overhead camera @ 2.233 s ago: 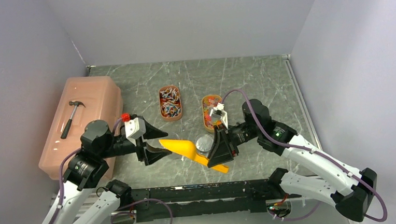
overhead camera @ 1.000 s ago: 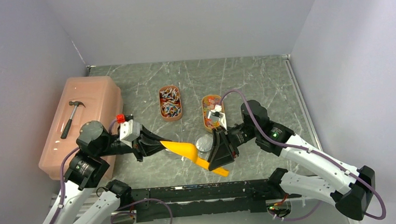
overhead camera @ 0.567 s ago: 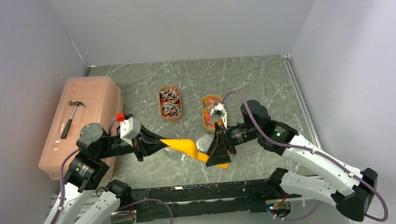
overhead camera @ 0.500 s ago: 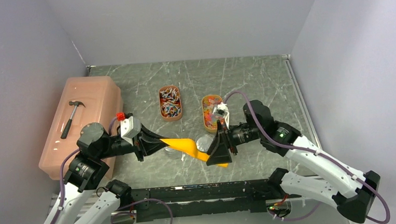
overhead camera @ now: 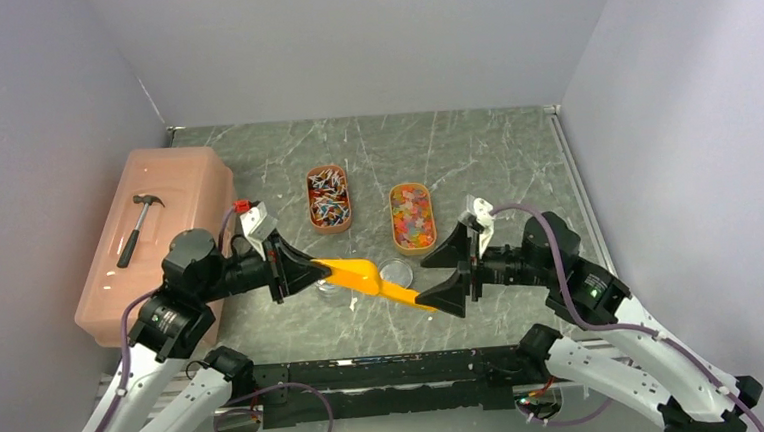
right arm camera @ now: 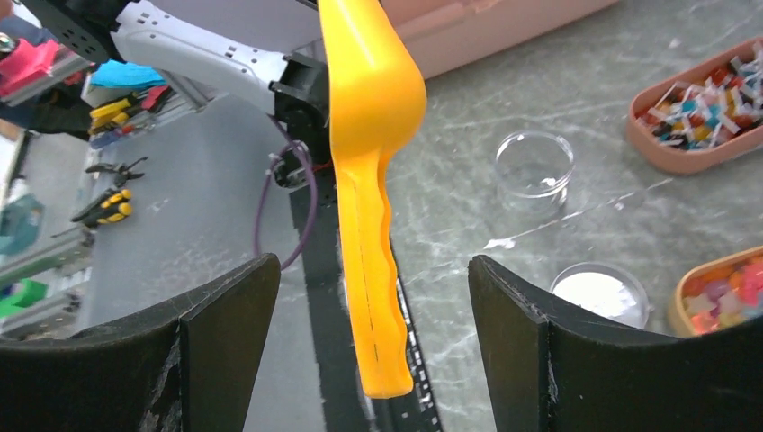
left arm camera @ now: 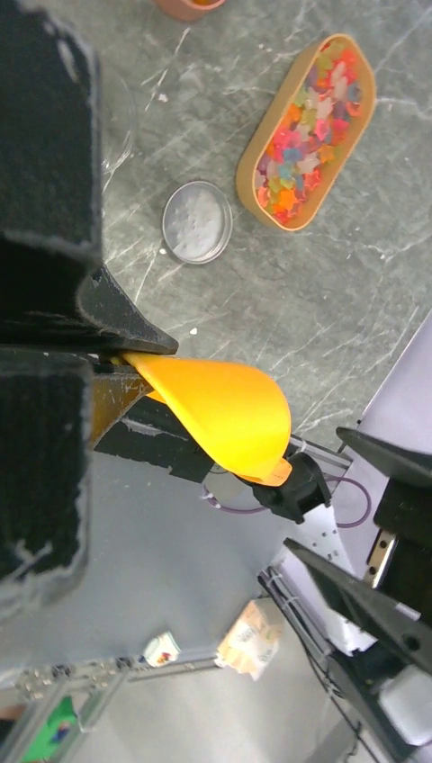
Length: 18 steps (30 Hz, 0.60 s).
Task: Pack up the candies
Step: Pick up the spatula from the center of the board.
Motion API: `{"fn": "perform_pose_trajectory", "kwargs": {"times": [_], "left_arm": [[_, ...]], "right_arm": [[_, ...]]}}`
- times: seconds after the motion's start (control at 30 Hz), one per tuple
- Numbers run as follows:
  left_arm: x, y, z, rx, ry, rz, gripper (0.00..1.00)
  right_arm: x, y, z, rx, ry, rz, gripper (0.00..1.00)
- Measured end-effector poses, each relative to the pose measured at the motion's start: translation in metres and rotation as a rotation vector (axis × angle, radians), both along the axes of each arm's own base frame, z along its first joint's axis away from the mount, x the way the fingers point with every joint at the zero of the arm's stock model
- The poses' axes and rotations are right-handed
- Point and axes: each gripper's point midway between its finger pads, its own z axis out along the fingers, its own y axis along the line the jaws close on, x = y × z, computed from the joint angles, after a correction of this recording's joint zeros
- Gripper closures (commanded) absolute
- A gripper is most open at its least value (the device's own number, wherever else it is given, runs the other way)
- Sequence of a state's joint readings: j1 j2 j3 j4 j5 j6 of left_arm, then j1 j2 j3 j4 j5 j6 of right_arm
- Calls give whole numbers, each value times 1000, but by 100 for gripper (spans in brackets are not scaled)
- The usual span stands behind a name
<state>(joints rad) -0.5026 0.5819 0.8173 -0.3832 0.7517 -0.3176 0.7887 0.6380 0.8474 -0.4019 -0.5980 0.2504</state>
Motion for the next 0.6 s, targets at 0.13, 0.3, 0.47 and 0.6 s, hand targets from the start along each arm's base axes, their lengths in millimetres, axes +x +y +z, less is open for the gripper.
{"fn": "perform_pose_trajectory", "kwargs": {"times": [0.13, 0.3, 0.47, 0.6], "left_arm": [[7, -3, -6, -16, 117, 43, 97], [15, -6, -22, -18, 288, 98, 97], [23, -8, -33, -11, 409, 151, 97], [24, -9, -41, -3, 493, 177, 97]], "right_arm": [[5, -2, -2, 25, -103, -12, 21], [13, 5, -14, 5, -178, -7, 22], [14, 13, -30, -35, -258, 12, 23], [17, 20, -33, -62, -332, 1, 24]]}}
